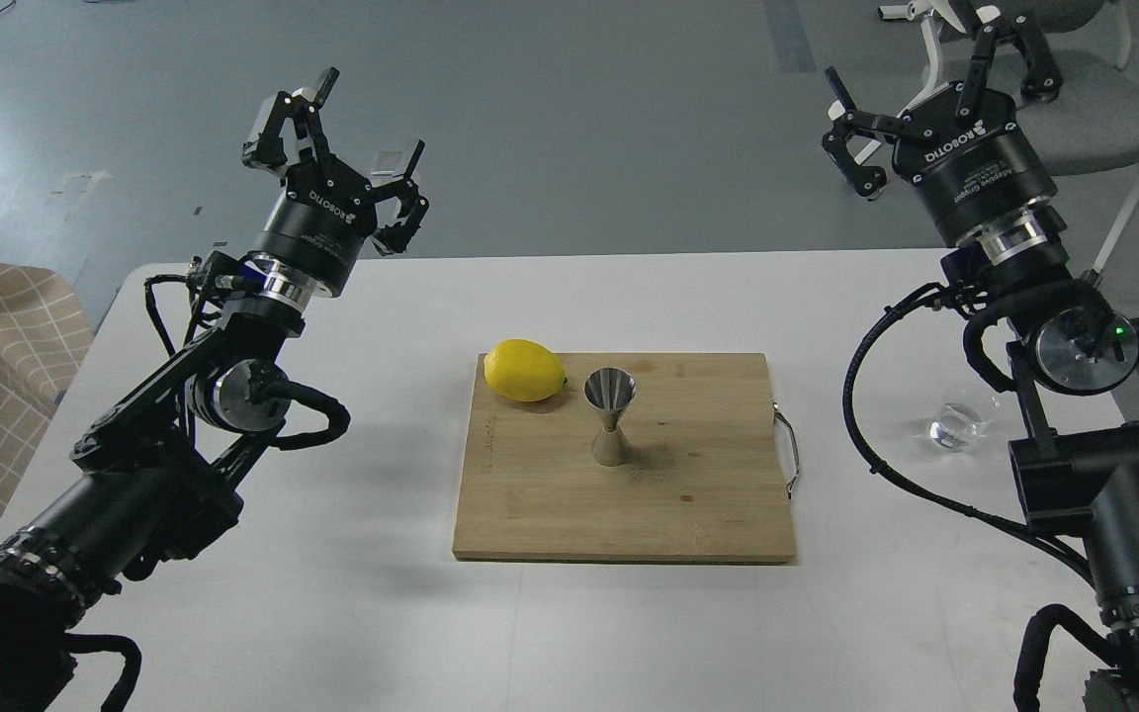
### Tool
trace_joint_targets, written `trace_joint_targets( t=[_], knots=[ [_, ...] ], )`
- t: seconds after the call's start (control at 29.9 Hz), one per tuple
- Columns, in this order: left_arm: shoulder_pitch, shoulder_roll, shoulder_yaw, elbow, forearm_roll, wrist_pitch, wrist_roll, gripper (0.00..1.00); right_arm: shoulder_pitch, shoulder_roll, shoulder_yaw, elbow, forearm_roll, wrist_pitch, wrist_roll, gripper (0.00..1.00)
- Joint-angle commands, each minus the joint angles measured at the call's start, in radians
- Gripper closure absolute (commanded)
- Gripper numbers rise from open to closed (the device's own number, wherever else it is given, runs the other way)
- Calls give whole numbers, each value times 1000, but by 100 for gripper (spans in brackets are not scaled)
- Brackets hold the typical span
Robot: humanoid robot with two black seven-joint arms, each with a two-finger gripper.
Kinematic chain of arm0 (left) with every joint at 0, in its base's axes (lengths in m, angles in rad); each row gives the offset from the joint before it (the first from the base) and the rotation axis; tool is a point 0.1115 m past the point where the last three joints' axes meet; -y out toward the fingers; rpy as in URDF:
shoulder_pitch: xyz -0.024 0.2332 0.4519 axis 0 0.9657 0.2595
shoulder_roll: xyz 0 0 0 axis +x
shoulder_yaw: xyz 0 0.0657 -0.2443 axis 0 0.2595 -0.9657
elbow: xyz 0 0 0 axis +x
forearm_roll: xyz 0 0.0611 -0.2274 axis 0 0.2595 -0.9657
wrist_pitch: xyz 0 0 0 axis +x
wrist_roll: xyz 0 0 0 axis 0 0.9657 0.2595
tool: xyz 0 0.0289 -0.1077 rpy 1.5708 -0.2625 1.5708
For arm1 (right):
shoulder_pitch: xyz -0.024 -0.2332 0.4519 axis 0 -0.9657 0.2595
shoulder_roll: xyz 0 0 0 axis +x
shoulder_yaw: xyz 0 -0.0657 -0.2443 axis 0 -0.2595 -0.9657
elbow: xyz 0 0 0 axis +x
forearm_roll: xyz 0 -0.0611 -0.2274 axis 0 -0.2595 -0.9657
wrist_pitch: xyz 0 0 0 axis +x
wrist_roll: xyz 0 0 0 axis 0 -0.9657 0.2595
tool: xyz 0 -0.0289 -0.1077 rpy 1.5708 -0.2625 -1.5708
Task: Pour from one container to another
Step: 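Lower the right gripper toward the small clear glass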
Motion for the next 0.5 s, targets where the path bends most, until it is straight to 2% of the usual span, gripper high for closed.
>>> trace_joint_targets(
  t=[0.0, 0.2, 0.33, 0.47],
  knots=[
    [0, 0, 1, 0, 0, 0, 0, 2, -41, 0, 3, 21, 40, -7, -1, 0],
    [2, -2, 1, 0, 0, 0, 0, 2, -124, 0, 29, 104, 62, -59, -1, 1],
    [2, -3, 1, 2, 0, 2, 0, 2, -160, 0, 32, 139, 83, -145, -7, 2],
    [2, -3, 1, 8, 0, 0, 0, 2, -188, 0, 33, 162, 93, -179, -7, 2]
  ],
)
